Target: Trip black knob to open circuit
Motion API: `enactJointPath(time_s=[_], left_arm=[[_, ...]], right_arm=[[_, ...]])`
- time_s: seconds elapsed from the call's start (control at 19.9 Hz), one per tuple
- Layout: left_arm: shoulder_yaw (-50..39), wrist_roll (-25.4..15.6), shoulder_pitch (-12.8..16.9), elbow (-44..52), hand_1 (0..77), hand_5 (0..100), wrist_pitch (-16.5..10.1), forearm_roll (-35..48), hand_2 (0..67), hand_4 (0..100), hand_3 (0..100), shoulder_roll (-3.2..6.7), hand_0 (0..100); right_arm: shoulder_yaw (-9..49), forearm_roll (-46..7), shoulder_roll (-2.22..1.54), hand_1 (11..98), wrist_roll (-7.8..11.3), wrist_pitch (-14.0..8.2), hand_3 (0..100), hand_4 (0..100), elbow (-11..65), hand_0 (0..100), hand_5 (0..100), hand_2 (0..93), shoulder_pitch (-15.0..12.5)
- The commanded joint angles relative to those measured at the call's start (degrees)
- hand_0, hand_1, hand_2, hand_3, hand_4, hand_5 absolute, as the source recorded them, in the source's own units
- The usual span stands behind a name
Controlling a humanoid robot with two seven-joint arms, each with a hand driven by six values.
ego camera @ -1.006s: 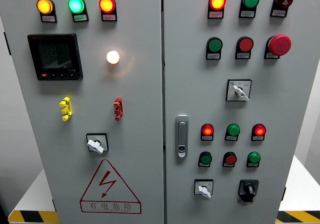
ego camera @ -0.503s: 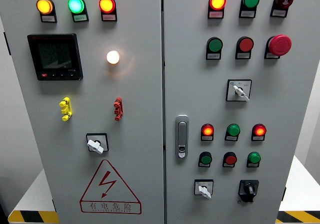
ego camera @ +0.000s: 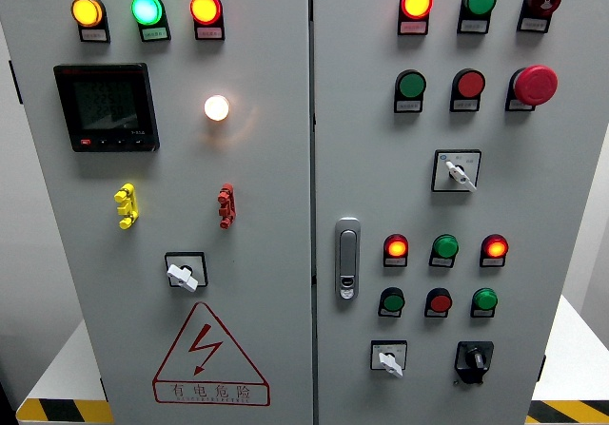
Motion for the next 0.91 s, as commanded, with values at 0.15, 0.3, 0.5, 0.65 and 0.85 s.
enactJointPath(time_s=[0.15,0.3,0.5,0.65,0.85], left_arm=[[0.1,0.0,0.0,-0.1,3.3,2,0.0,0.0,12.7,7,21,0.0,0],[0.1,0.0,0.0,0.0,3.3,2,0.0,0.0,12.7,7,21,0.0,0],[0.1,0.0,0.0,-0.1,3.4,2,0.0,0.0,12.7,7,21,0.0,0],[0.1,0.0,0.0,0.0,3.5,2,0.0,0.0,12.7,7,21,0.0,0],[0.1,0.0,0.0,-0.1,3.6,2,0.0,0.0,12.7,7,21,0.0,0]], right_arm=[[-3.1,1.1,0.25,35.1,-0.5,-0.6,22,15,21.2,76,27,5.7,-0.9],[-9.8,6.8,0.16,35.1,-1.72,-6.2,23,17,33.9,75,31,5.5,-3.4],[-15.9,7.2,0.34,37.5,-3.05,-15.4,28,22,44.7,74,37,5.5,-3.2],[-16.2,7.2,0.69,39.3,-3.66,-15.9,31,25,50.9,74,42,6.0,-2.7],[-16.2,7.1,0.51,40.9,-7.78,-16.5,33,28,59.8,73,46,6.3,-0.3]])
